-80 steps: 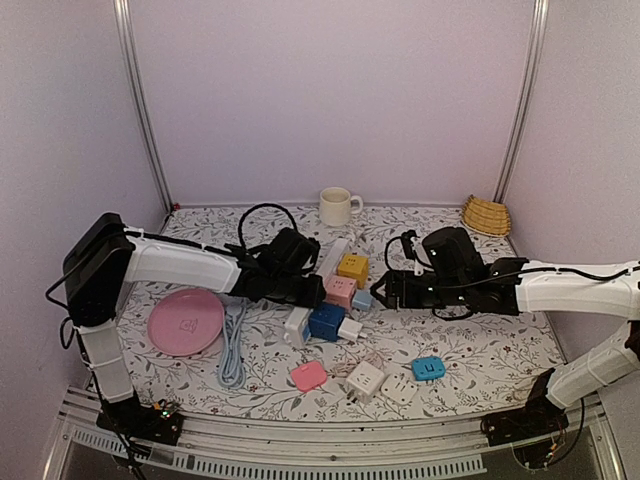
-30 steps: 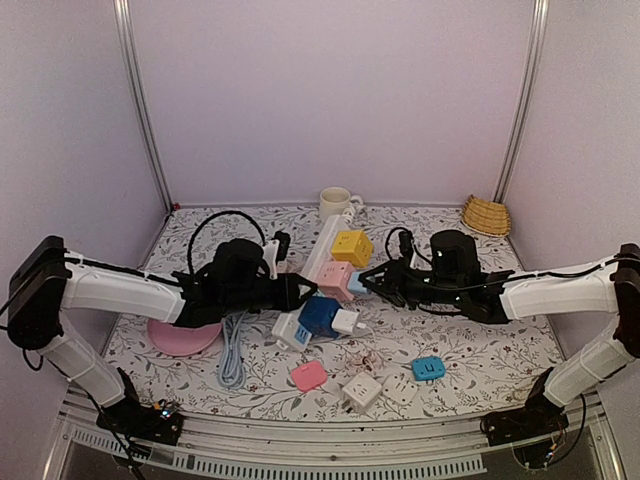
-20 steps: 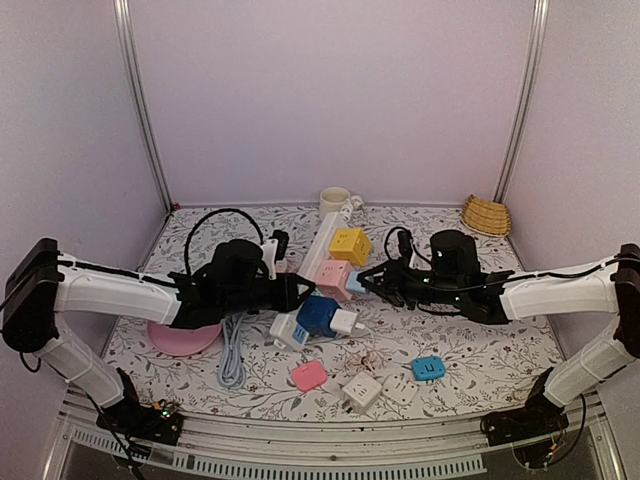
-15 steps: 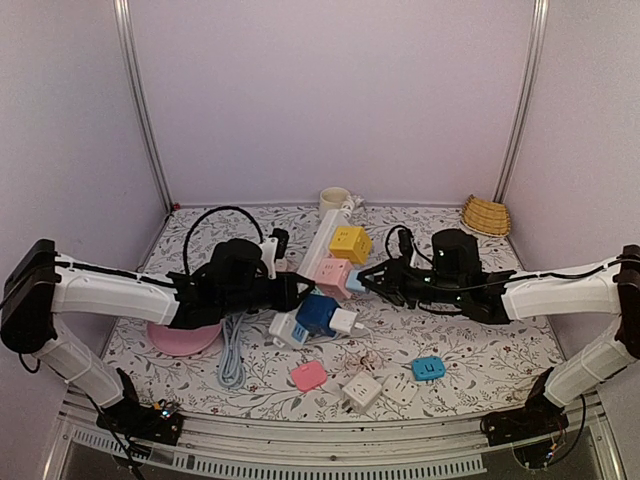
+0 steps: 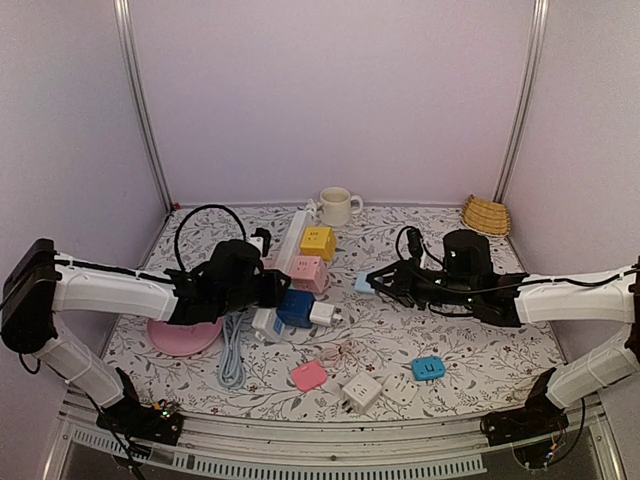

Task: Pull the plug off the socket

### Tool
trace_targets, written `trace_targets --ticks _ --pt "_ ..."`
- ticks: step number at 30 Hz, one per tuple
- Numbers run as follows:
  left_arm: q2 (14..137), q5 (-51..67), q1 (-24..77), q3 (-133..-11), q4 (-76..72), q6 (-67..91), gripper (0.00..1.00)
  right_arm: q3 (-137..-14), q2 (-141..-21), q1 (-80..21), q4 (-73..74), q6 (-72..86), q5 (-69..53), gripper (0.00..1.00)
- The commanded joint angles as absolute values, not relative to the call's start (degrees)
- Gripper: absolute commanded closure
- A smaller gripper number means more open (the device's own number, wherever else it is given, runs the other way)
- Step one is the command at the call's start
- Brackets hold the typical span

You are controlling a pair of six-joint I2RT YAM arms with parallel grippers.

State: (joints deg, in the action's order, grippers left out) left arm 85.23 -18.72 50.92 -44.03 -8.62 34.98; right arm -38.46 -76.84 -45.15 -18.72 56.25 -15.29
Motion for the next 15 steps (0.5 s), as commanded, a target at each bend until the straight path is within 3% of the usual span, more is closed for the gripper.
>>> trace_targets --ticks 1,15 --pt "81.11 -20.91 50.64 -45.44 -19.43 34.39 1.00 -35.70 -74.33 -43.86 -14.20 52.97 -14.12 0.87" --pt "77.52 -20.05 50.69 -44.78 -18.72 35.41 1.00 -26.52 -79.29 -45.86 -11.34 48.66 -15.25 0.84"
